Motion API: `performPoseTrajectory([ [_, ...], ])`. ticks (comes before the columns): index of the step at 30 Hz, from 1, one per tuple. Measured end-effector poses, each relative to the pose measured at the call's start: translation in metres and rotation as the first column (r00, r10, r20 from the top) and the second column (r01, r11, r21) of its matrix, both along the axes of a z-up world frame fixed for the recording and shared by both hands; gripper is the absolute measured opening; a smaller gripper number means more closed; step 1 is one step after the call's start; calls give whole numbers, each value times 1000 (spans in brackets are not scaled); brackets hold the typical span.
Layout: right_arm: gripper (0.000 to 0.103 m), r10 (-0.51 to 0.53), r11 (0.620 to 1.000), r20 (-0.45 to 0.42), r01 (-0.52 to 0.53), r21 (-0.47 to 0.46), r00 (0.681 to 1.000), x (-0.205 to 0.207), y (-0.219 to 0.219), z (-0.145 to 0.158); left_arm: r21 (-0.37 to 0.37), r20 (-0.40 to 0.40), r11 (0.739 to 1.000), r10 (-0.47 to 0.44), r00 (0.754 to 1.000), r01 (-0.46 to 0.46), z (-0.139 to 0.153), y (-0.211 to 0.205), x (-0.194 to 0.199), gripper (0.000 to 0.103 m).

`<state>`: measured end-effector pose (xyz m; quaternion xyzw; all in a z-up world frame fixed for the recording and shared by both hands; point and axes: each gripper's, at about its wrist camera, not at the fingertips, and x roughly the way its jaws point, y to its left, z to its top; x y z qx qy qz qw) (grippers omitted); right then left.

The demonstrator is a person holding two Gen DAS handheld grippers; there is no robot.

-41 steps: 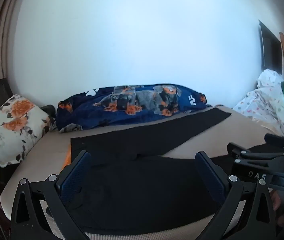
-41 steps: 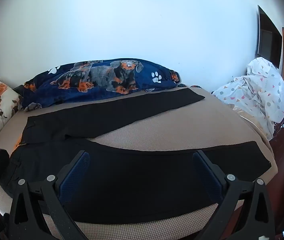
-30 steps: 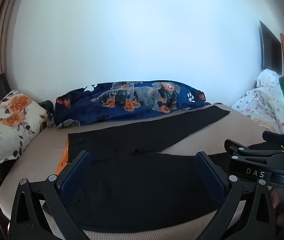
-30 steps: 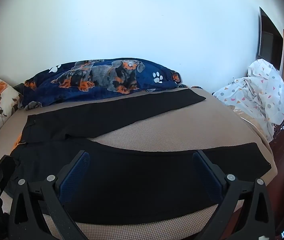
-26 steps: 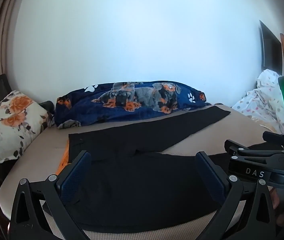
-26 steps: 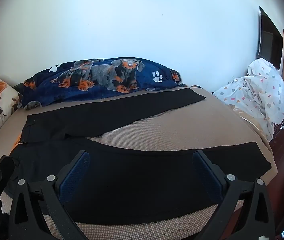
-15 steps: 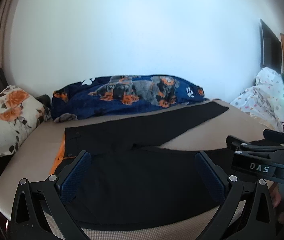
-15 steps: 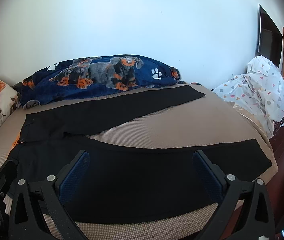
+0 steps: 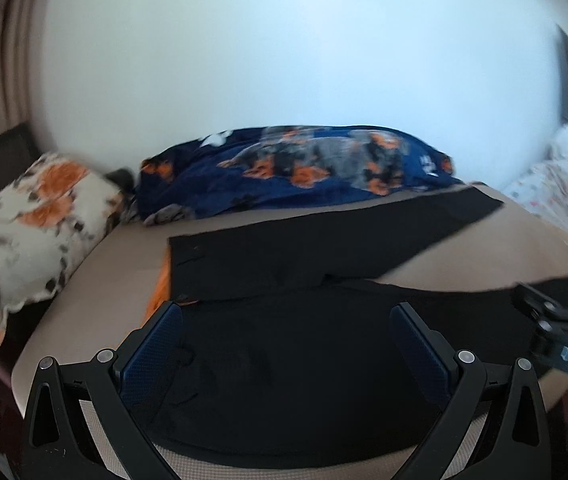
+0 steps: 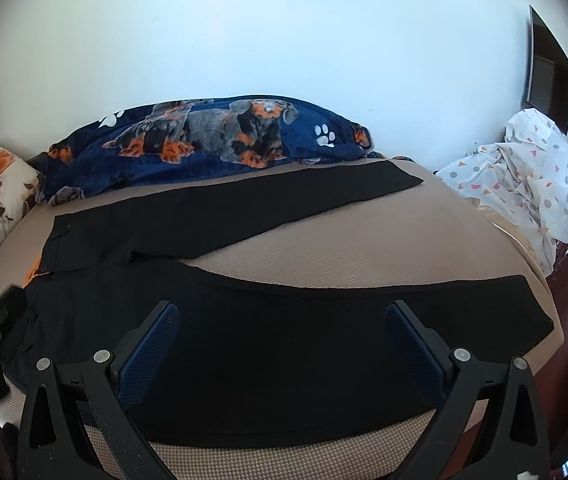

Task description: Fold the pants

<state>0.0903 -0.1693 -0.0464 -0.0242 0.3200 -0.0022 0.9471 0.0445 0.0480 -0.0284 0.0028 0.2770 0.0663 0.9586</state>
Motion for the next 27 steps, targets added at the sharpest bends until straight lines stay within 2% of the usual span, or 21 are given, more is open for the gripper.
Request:
performPoseTrajectory([
  [3, 102, 10, 1000, -15, -10, 2, 1000, 5, 4, -4, -64, -39, 998, 21, 999, -24, -4, 21, 8, 103],
  [8, 102, 28, 1000, -38, -28, -1, 999, 14, 11, -13, -35, 5, 999, 41, 999, -41, -3, 61, 20, 103],
  [14, 102, 48, 999, -90, -49, -2, 995, 30, 19, -33, -110, 19, 993, 38, 999, -35, -1, 146, 65, 103],
  [15, 102, 51, 999, -98, -51, -2, 994, 33, 20, -36, -112, -3, 993, 33, 999, -33, -4, 159, 78, 102],
  [18, 102, 55, 998, -116, -56, -7, 992, 42, 24, -44, -95, -141, 995, -10, 990, -4, -21, 193, 125, 97],
  [20, 102, 55, 998, -126, -57, -10, 991, 47, 26, -48, -86, -210, 996, -28, 977, 10, -37, 212, 157, 87],
  [25, 102, 48, 998, -156, -54, -32, 987, 61, 29, -58, -163, -285, 985, -108, 952, 62, -65, 244, 214, 86],
  [27, 102, 46, 998, -173, -54, -42, 984, 66, 30, -63, -208, -299, 974, -154, 942, 94, -75, 256, 237, 82],
])
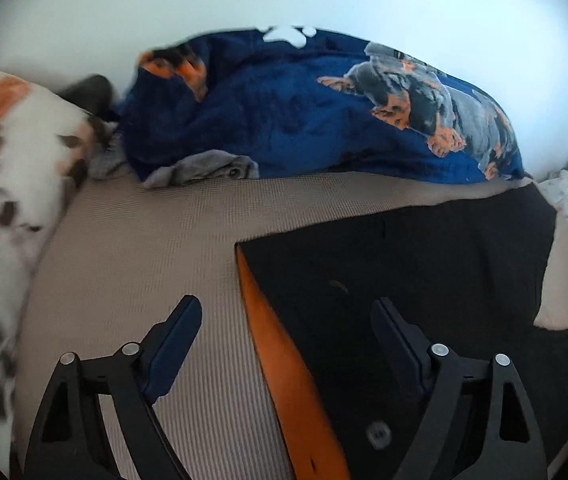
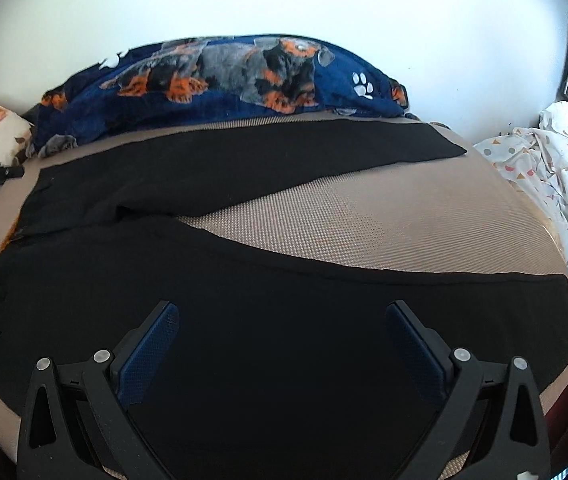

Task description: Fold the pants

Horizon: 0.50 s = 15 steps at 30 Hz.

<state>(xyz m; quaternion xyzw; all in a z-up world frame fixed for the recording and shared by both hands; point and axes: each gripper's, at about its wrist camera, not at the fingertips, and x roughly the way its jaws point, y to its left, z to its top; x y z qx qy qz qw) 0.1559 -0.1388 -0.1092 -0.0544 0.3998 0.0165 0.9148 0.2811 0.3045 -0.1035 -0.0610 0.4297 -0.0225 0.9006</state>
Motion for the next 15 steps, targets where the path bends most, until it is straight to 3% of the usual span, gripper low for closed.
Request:
performPoseTrajectory([
  [4, 102, 0, 1000, -32, 0, -18, 999, 8, 3, -9, -52, -82, 998, -33, 996, 29, -21, 17, 39, 71],
  [9, 102, 2, 1000, -47, -3, -31, 999, 14, 6, -14, -143, -140, 989, -63, 988, 43, -42, 30, 66, 69],
  [11, 102, 2, 999, -49, -3, -32, 999, 15, 6, -14, -193, -111, 978, -108, 988, 86, -42, 29, 70, 67],
  [12, 102, 2, 999, -50, -4, -34, 999, 16, 6, -14, -257, -90, 958, -152, 984, 124, -43, 30, 70, 67],
  [13, 102, 3, 999, -50, -4, -36, 999, 17, 7, -14, -286, -84, 952, -142, 986, 112, -44, 32, 71, 65],
  [15, 102, 5, 999, -54, -7, -34, 999, 17, 9, -15, -314, -88, 948, -86, 992, 54, -48, 40, 70, 42],
])
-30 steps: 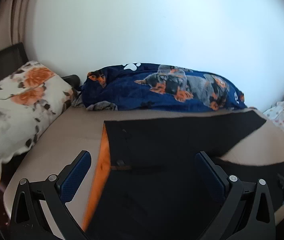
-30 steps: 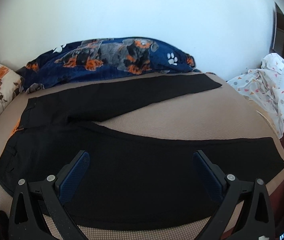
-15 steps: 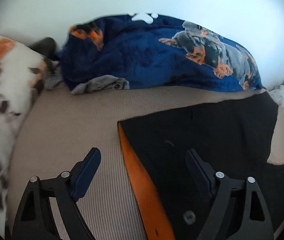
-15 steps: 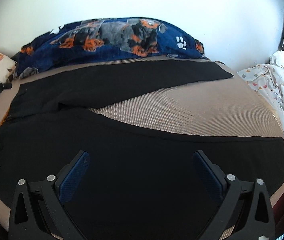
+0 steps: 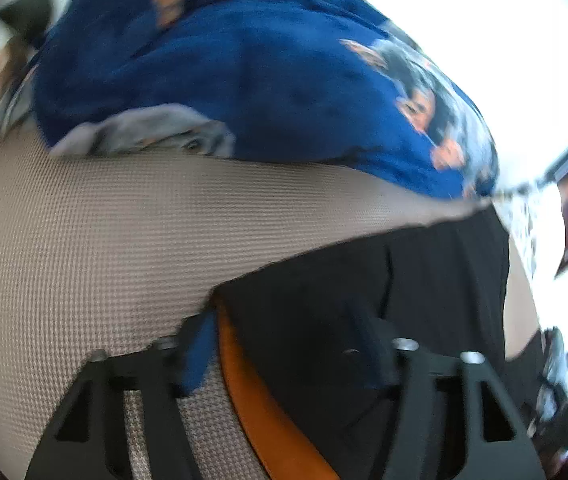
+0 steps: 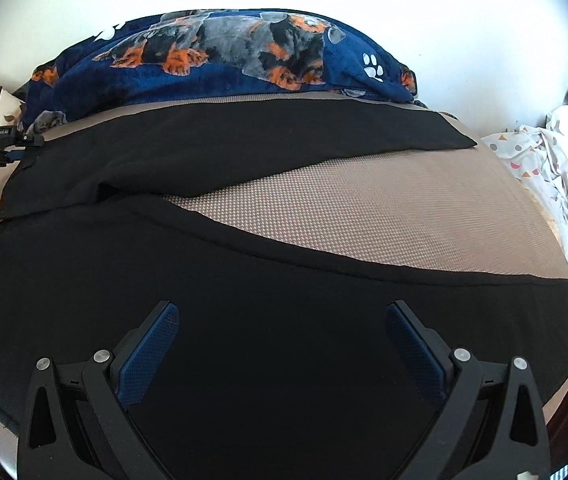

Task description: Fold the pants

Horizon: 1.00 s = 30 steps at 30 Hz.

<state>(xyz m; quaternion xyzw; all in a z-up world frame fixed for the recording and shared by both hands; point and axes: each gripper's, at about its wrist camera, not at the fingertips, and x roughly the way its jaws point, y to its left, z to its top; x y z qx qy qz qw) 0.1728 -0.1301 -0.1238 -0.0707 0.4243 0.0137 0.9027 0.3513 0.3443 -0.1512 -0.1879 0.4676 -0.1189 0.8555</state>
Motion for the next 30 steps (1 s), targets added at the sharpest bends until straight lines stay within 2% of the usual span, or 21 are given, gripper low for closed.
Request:
performPoseTrajectory([
  [1, 102, 1, 1000, -1, -1, 3, 1000, 1, 1, 0, 16, -14, 999, 39, 999, -38, -2, 5, -1, 18],
  [2, 102, 4, 1000, -2, -4, 5, 1000, 0, 2, 0, -1, -10, 999, 53, 999, -53, -3, 7, -4, 14],
  [4, 102, 10, 1000, 0, -10, 5, 1000, 1, 4, 1, 27, 28, 997, 75, 997, -75, 3, 2, -14, 10],
  [7, 102, 15, 1000, -4, -15, 22, 1000, 5, 4, 3, 75, 103, 994, 73, 992, -80, 18, -14, -31, 9],
  [11, 102, 36, 993, -10, -35, 117, 999, 13, 1, 11, 75, 202, 992, 81, 976, -98, 45, -26, -55, 9],
  [13, 102, 55, 973, -19, -49, 223, 998, 21, -6, 17, 101, 261, 990, 66, 963, -96, 61, -40, -74, 9],
  [14, 102, 65, 949, -31, -52, 311, 997, 28, -13, 21, 105, 281, 990, 60, 958, -93, 67, -44, -83, 9],
  [17, 100, 64, 879, -79, -19, 477, 995, 48, -26, 24, 126, 360, 988, 36, 932, -86, 85, -67, -123, 9],
  [19, 97, 83, 796, -113, 2, 606, 990, 66, -35, 26, 120, 398, 990, 25, 917, -79, 91, -80, -147, 9],
  [21, 90, 101, 726, -129, 16, 687, 987, 82, -38, 28, 117, 421, 991, 17, 907, -72, 95, -94, -169, 9],
  [26, 82, 146, 660, -110, -14, 751, 983, 118, -27, 42, 99, 447, 993, 10, 895, -60, 89, -125, -221, 9],
  [28, 71, 161, 623, -125, -3, 782, 979, 135, -24, 41, 81, 437, 995, 16, 900, -56, 83, -132, -231, 9],
  [30, 68, 165, 607, -162, 30, 794, 973, 154, -22, 34, 59, 424, 997, 28, 905, -59, 77, -139, -239, 9],
])
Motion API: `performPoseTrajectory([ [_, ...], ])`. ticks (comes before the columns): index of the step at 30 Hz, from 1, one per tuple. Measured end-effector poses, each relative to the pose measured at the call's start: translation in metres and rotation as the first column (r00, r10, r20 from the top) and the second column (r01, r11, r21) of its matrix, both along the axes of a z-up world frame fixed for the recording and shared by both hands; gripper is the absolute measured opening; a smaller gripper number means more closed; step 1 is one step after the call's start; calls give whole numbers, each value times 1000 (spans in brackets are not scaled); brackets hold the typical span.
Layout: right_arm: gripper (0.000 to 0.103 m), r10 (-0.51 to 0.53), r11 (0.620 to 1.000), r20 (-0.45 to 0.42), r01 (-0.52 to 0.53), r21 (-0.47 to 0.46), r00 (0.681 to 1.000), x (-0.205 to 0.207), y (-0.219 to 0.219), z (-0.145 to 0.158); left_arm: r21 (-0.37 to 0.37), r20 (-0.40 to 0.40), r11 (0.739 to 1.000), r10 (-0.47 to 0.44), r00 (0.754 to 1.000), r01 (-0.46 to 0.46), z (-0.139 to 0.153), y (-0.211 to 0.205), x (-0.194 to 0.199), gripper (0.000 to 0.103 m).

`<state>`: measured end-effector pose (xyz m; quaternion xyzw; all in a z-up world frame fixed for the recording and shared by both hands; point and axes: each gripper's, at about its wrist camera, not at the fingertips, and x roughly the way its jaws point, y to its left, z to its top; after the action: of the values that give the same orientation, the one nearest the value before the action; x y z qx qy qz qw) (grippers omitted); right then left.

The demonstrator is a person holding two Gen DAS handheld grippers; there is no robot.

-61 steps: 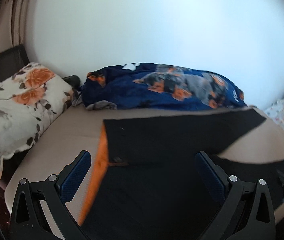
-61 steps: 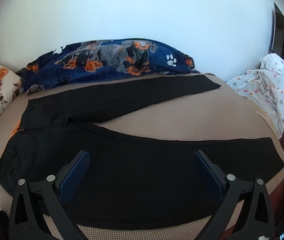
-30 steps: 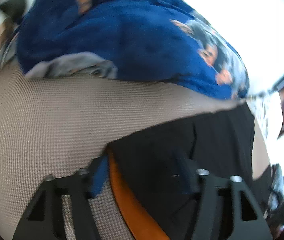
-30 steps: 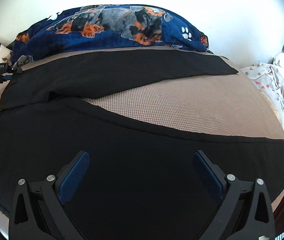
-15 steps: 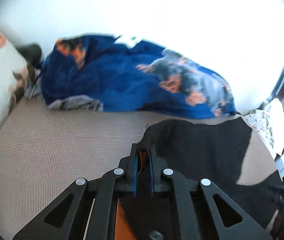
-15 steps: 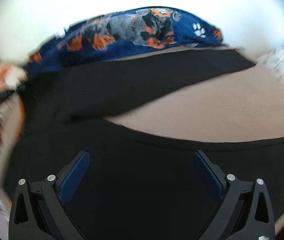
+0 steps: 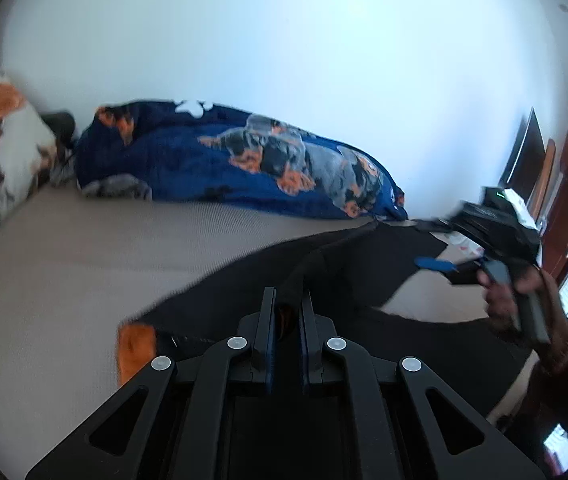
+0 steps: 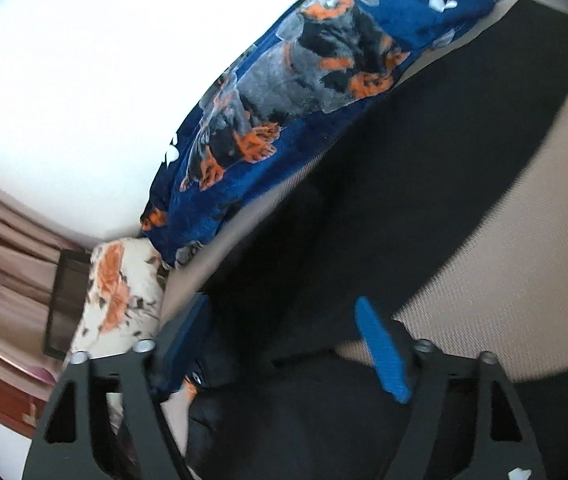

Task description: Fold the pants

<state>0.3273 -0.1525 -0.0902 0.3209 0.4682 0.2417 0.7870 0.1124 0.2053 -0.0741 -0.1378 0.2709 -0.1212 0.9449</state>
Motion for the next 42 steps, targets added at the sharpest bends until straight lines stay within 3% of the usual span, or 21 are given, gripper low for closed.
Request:
performPoseTrajectory([
  [8, 61, -34, 999, -122, 34, 1, 992, 66, 6, -32, -43, -43, 999, 8, 999, -10, -15, -7, -5, 9],
  [11, 46, -31, 999, -147, 30, -13, 989, 87, 12, -41, -37, -55, 999, 11, 998, -13, -18, -6, -4, 9],
  [13, 13, -4, 1000, -155, 5, 6, 988, 95, 17, -47, -30, -63, 999, 17, 998, -19, -21, -5, -4, 10],
  [14, 12, 4, 1000, -146, -3, 8, 989, 93, 18, -47, -29, -69, 999, 19, 997, -21, -22, -4, -3, 10],
  [20, 8, 8, 999, -36, -6, 52, 999, 33, -6, -31, -17, -89, 998, 58, 994, -60, -24, 10, -11, 10],
  [26, 8, 9, 1000, 31, -9, 26, 999, -57, -23, -24, 5, -121, 996, 89, 989, -89, -24, 23, -29, 10],
  [33, 6, 25, 1000, 37, -25, -1, 999, -147, -30, -36, 38, -150, 993, 112, 982, -107, -32, 27, -59, 11],
  [42, 6, 50, 998, -6, -50, -44, 999, -208, -31, -60, 70, -190, 991, 129, 973, -118, -51, 27, -93, 12],
])
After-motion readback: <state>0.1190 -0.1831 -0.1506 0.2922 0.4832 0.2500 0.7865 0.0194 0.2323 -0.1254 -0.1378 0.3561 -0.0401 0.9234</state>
